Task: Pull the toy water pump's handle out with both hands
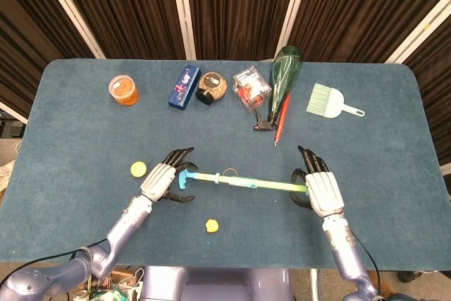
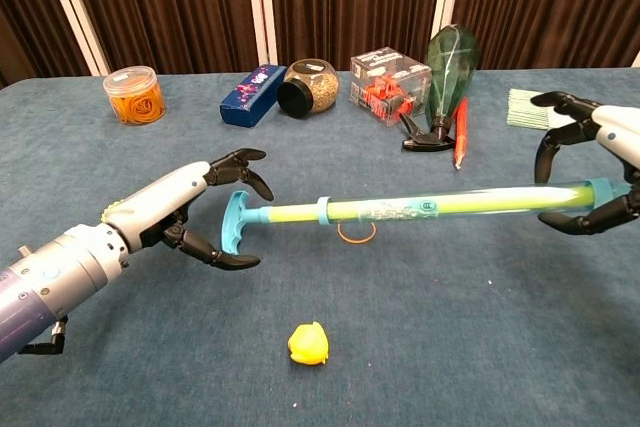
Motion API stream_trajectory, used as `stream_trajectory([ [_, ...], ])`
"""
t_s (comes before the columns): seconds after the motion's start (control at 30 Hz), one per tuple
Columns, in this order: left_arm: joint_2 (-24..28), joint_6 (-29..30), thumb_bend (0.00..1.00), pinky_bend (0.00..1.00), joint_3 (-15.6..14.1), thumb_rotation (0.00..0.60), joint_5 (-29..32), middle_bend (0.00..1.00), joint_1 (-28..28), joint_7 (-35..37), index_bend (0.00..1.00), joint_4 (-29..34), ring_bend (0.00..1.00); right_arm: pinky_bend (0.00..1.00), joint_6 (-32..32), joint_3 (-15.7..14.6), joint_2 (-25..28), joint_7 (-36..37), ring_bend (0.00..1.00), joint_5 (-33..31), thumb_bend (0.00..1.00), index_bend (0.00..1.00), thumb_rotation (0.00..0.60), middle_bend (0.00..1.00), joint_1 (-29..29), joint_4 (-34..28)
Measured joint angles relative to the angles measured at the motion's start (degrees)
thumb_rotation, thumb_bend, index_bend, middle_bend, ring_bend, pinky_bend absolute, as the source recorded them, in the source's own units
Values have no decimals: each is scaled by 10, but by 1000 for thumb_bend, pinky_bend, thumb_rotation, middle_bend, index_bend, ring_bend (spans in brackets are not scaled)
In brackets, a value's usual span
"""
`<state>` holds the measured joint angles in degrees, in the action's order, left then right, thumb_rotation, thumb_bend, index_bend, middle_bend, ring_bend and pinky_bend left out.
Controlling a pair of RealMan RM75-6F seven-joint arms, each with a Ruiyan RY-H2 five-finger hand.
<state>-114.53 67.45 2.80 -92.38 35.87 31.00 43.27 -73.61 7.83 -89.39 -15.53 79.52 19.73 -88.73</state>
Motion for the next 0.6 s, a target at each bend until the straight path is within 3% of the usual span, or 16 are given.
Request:
stream_trajectory([
  [0.1, -11, -4, 163, 38, 1, 600, 3, 0, 5, -10, 290, -22, 0, 149, -2, 0, 6, 3, 0, -1, 757, 1000, 600, 31, -2, -1],
  [0.2, -25, -14, 300, 38, 4, 600, 7, 0, 12, -15, 313, -51, 0, 149, -3, 0, 13, 5, 0, -4, 757, 1000, 600, 31, -3, -1],
  [0.37, -50, -26, 537, 38, 6, 600, 13, 0, 25, -23, 462, -97, 0, 149, -8, 1, 20, 8, 0, -5, 758, 1000, 600, 31, -6, -3],
  [0.6, -73, 0, 667, 38, 10, 600, 17, 53, 27, -33, 683, -131, 0, 149, -17, 0, 31, 9, 0, -4, 756, 1000, 600, 31, -11, -11],
])
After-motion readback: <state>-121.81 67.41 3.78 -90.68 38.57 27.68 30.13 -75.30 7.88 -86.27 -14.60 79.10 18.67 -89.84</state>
